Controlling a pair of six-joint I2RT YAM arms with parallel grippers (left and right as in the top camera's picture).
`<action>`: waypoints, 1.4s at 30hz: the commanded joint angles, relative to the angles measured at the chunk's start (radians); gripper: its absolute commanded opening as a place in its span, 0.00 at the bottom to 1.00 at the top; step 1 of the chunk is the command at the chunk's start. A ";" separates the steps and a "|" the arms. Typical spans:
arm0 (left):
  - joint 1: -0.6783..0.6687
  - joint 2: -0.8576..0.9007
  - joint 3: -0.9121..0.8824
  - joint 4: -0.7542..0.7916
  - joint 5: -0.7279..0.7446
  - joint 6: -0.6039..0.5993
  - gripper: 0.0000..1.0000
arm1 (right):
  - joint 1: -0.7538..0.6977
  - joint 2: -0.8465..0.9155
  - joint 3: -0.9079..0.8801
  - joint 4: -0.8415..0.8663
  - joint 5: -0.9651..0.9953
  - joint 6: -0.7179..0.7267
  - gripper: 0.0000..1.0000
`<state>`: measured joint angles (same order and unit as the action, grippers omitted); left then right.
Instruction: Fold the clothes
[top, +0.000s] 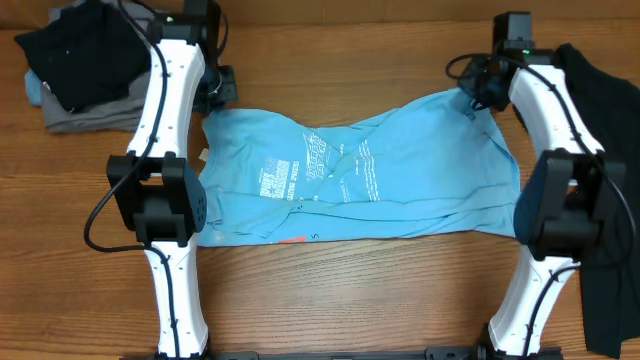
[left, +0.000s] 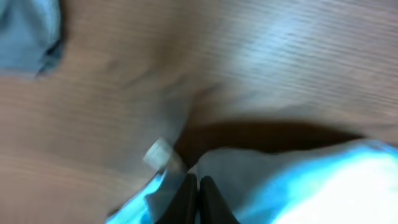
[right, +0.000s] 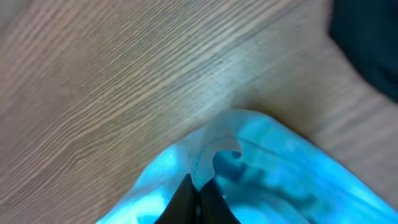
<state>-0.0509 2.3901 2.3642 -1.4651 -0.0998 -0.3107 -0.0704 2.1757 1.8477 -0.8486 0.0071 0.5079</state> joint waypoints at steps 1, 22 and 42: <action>0.044 -0.005 0.035 -0.080 -0.076 -0.097 0.04 | -0.037 -0.077 0.026 -0.028 -0.002 0.055 0.04; 0.103 -0.003 -0.111 -0.225 -0.008 -0.025 0.18 | -0.151 -0.280 0.026 -0.371 -0.132 -0.031 0.04; 0.048 0.010 -0.183 0.184 0.227 0.204 1.00 | -0.123 -0.267 -0.068 -0.456 -0.114 -0.097 0.04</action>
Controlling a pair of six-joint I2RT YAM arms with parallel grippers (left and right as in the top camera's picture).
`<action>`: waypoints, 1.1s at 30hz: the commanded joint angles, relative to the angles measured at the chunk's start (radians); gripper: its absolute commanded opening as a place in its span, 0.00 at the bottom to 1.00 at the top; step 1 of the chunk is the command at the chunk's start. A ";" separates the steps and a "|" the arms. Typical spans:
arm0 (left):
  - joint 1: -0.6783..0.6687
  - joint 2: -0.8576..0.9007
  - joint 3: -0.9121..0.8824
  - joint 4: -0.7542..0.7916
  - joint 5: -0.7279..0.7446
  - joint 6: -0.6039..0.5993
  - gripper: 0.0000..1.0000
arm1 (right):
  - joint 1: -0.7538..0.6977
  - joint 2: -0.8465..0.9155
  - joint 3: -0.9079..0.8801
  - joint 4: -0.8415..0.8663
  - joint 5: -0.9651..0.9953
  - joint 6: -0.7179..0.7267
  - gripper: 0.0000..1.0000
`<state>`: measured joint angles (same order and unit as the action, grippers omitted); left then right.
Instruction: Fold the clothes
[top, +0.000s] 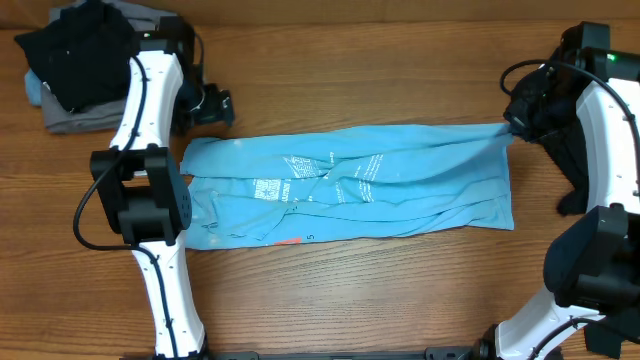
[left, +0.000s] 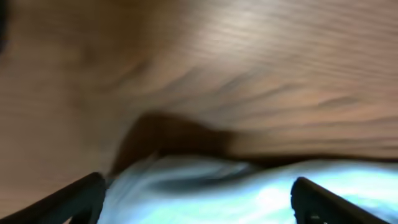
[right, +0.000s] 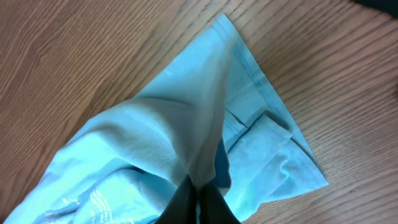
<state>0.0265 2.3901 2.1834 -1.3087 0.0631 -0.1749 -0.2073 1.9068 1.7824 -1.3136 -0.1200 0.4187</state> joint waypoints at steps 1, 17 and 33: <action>-0.037 0.013 -0.002 0.036 0.060 0.074 1.00 | 0.016 0.002 -0.003 0.010 0.014 -0.008 0.04; -0.061 0.118 -0.003 -0.041 0.061 0.158 0.91 | 0.018 0.002 -0.003 0.019 0.013 -0.008 0.04; -0.061 0.043 0.031 -0.098 0.058 0.115 0.24 | 0.019 0.001 -0.003 0.033 0.013 0.051 0.04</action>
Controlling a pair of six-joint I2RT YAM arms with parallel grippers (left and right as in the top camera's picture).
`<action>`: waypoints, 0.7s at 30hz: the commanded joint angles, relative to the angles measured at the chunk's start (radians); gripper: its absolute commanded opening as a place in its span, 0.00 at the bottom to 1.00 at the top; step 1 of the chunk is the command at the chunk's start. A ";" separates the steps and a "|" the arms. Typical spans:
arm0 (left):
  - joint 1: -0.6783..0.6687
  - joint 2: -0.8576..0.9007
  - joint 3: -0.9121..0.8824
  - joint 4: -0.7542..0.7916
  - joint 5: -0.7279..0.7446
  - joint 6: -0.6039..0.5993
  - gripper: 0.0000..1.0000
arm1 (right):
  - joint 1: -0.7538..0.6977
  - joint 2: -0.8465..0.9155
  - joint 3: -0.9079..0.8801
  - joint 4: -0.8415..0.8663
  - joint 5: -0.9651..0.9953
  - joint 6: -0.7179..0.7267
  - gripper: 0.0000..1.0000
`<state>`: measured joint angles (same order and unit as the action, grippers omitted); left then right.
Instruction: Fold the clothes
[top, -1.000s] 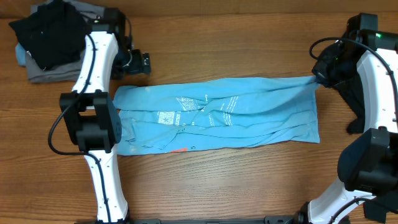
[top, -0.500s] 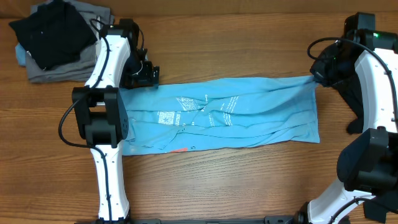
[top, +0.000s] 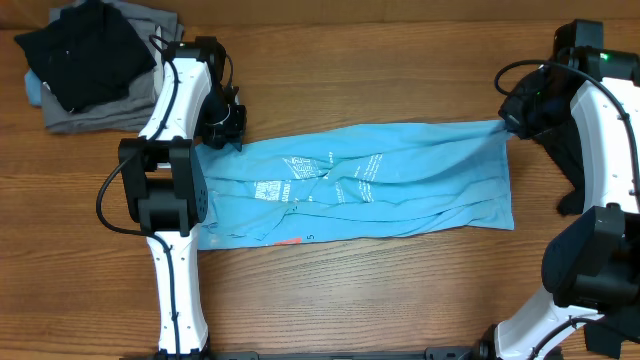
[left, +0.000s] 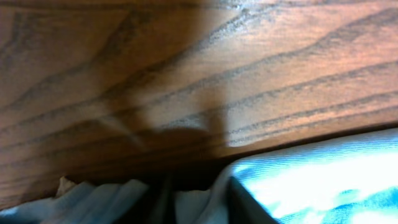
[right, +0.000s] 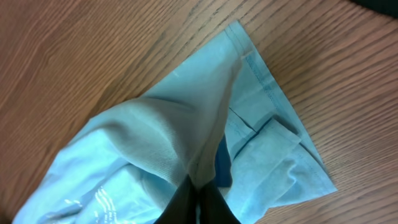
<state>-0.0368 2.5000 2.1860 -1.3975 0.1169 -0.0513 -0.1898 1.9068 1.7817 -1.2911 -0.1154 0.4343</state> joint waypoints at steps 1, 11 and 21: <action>0.003 -0.086 0.028 -0.013 -0.002 -0.024 0.20 | 0.001 -0.001 -0.002 0.010 0.008 0.037 0.04; 0.002 -0.273 0.028 -0.121 -0.051 -0.115 0.22 | 0.005 -0.045 -0.002 -0.112 0.009 0.020 0.04; 0.003 -0.284 -0.047 -0.293 -0.050 -0.122 0.24 | 0.074 -0.070 -0.003 -0.237 0.044 0.003 0.04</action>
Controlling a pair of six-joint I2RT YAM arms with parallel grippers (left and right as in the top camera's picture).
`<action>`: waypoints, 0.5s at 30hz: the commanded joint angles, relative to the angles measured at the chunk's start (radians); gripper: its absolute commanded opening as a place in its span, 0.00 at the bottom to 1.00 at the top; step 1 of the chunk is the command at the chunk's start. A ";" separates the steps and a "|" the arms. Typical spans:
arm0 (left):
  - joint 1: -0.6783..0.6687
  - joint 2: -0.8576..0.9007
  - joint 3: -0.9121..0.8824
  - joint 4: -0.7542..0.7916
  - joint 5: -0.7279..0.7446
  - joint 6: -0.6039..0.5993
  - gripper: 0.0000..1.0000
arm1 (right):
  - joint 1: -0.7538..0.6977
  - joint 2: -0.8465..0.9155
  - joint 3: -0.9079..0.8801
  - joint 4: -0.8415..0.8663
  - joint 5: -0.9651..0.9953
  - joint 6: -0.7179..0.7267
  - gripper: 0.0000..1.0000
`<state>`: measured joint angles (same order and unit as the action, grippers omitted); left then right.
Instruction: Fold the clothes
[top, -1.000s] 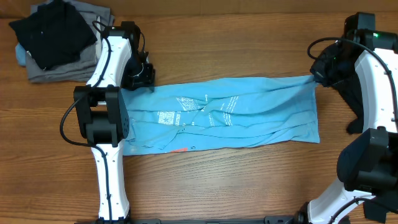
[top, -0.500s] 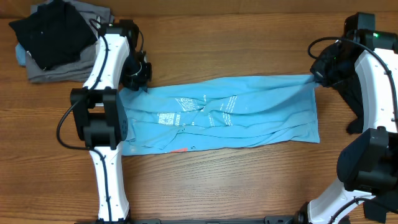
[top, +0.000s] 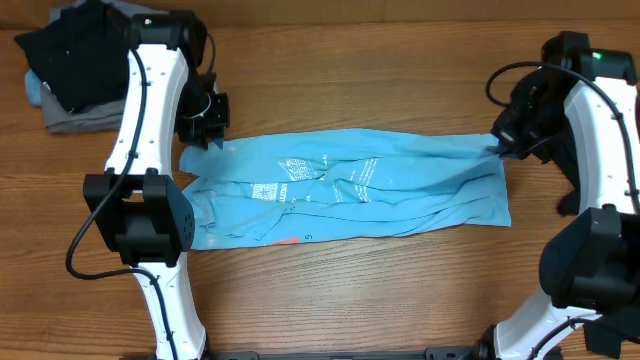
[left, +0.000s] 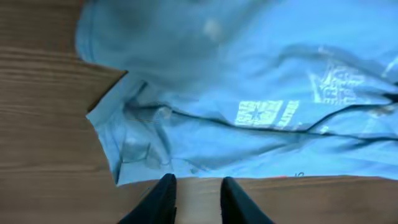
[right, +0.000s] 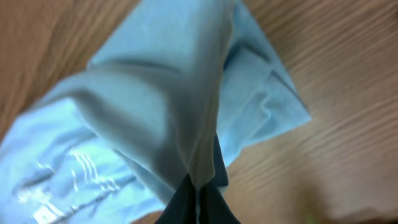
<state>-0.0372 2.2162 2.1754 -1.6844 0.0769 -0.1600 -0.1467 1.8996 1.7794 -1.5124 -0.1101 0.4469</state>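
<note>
The light blue shirt (top: 350, 185) lies spread lengthwise across the wooden table, printed side up, with creases along its middle. My left gripper (top: 205, 125) hovers at the shirt's upper left corner. In the left wrist view it (left: 198, 198) is open with nothing between the fingers, wood under them and the shirt (left: 249, 93) beyond. My right gripper (top: 497, 140) is at the upper right corner. In the right wrist view it (right: 199, 202) is shut on a raised fold of the shirt (right: 155, 112).
A stack of black and grey clothes (top: 85, 65) sits at the table's far left corner. A dark garment (top: 570, 180) lies along the right side behind the right arm. Bare wood runs along the front edge below the shirt.
My left gripper was low at the shirt's upper left edge with cloth at its fingers; now it stands open and higher, and that corner lies further left. The right gripper has dropped slightly, still gripping.
First both grippers were shut on the shirt's far corners, the shirt slack and wide. Then the shirt lay stretched long, the left gripper open off it. It returned to the left edge, and now it is open above that end while the right keeps its corner.
</note>
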 joint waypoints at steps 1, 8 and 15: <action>0.003 0.000 -0.054 -0.005 -0.011 -0.013 0.23 | 0.046 -0.071 -0.002 -0.032 0.066 -0.005 0.04; 0.003 0.000 -0.174 0.042 -0.058 -0.024 0.23 | 0.103 -0.178 -0.151 -0.015 0.134 0.004 0.04; 0.003 0.000 -0.219 0.085 -0.058 -0.028 0.36 | 0.064 -0.216 -0.396 0.144 0.155 0.025 0.04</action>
<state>-0.0372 2.2162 1.9663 -1.6054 0.0315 -0.1715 -0.0586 1.6897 1.4616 -1.4151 0.0105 0.4603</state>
